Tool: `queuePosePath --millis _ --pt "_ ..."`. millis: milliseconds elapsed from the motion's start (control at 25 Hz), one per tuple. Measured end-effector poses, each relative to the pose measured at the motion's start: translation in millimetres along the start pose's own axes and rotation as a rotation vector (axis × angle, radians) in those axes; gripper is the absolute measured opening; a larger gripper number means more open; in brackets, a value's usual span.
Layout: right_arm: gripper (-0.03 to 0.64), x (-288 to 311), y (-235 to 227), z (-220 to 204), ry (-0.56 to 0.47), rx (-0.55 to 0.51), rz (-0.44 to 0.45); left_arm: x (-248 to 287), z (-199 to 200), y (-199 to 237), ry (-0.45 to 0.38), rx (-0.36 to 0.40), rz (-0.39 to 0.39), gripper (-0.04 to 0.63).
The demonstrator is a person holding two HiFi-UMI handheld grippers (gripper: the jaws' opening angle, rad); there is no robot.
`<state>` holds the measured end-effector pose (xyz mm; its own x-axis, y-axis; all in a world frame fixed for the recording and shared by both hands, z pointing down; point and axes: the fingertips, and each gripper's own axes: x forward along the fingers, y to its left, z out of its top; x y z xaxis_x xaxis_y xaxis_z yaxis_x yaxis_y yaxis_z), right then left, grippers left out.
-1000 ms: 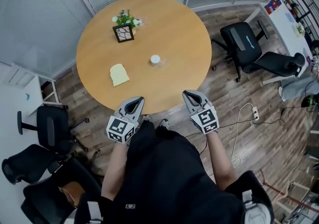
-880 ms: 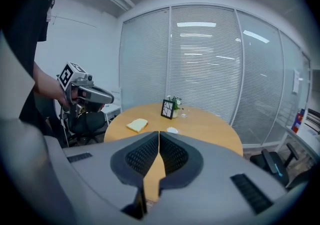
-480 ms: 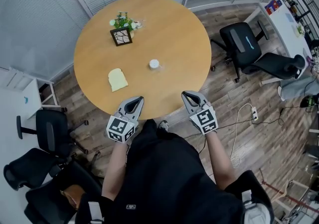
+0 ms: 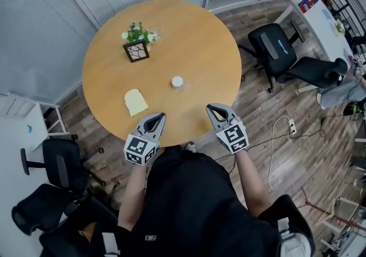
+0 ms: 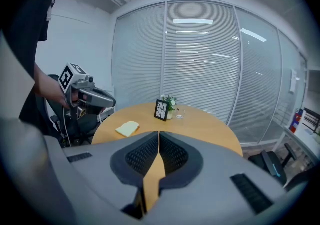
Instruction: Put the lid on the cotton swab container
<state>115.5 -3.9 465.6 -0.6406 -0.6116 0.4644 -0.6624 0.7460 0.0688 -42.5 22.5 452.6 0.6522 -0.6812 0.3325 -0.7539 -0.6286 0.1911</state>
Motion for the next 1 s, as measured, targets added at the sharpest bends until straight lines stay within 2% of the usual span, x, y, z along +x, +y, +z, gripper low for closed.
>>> queuePosePath --millis 520,1000 --pt "0.005 38.6 1.7 0.4 0.022 0.018 -0.070 18.2 -6.6 40.5 0.022 0.027 -0.098 0.006" --pt "0.005 59.9 -0.1 -10.3 0.067 0.008 -0.030 44.6 -27.1 59.5 0.065 0.012 -0.102 0.006"
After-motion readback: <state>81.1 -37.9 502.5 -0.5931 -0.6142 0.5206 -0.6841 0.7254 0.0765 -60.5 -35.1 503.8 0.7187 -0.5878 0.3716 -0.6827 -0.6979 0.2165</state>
